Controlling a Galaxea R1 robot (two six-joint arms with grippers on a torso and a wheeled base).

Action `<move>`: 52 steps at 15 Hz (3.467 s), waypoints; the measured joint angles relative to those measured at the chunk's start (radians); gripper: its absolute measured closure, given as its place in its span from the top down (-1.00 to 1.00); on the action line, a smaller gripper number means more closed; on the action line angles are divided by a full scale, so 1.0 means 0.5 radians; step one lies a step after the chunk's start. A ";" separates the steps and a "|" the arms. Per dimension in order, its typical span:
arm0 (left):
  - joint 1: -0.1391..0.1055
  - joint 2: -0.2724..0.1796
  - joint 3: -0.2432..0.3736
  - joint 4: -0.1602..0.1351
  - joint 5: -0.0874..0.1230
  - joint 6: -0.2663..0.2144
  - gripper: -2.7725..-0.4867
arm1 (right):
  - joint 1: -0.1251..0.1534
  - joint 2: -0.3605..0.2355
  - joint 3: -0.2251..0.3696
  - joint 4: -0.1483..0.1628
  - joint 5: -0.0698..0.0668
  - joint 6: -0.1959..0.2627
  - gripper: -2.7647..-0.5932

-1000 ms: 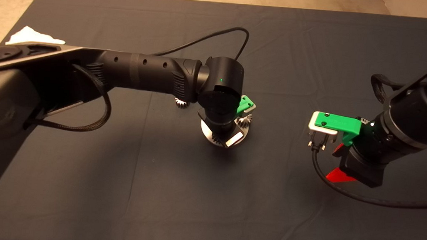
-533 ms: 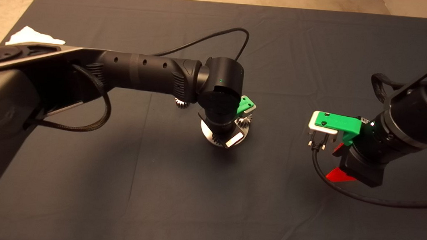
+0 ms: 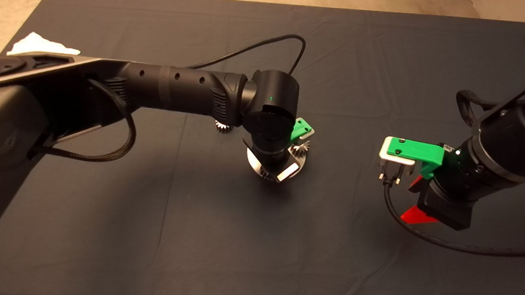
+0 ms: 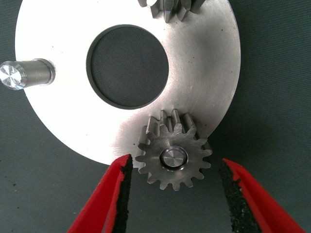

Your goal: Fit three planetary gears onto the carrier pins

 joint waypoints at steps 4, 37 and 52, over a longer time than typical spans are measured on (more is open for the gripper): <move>-0.001 0.000 0.000 0.000 -0.001 0.000 -0.30 | 0.001 0.001 0.001 0.000 0.000 0.000 -0.22; -0.162 -0.149 -0.874 -0.214 -0.001 0.875 -0.03 | 0.000 0.071 0.001 0.003 0.000 0.000 -0.22; -0.161 -0.149 -0.884 -0.332 -0.001 0.875 -0.03 | 0.000 0.083 0.001 0.003 0.000 0.000 -0.22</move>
